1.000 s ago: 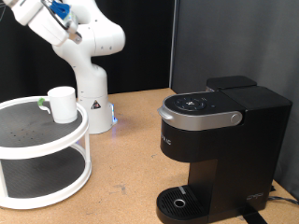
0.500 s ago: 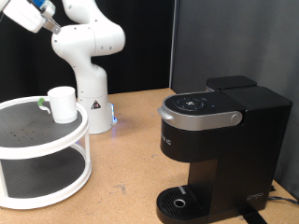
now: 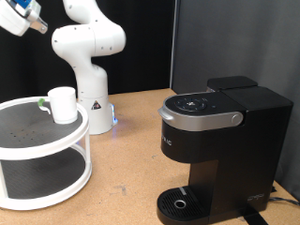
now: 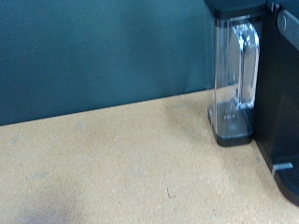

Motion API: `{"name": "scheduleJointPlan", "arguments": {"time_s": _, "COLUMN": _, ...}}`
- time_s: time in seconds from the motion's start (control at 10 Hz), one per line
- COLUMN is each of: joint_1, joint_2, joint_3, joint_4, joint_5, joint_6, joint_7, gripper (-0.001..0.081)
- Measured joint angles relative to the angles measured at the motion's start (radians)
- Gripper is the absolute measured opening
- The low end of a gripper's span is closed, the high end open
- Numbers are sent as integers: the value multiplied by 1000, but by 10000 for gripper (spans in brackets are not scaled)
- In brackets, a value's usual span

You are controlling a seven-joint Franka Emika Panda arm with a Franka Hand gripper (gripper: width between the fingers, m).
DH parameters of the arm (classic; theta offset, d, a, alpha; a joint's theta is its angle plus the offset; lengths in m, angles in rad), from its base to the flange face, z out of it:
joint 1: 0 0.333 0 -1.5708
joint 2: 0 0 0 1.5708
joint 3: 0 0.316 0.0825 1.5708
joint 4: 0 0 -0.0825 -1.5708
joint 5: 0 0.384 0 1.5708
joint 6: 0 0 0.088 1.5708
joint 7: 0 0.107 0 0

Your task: Make a cup of coffee with the keurig machine

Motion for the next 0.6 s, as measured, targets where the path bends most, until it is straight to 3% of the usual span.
{"name": "scheduleJointPlan", "arguments": {"time_s": 0.6, "joint_1": -1, "joint_2": 0, "joint_3": -35, "joint_4": -35, "joint_5": -64, "joint_6": 80, "joint_7": -39, "gripper": 0}}
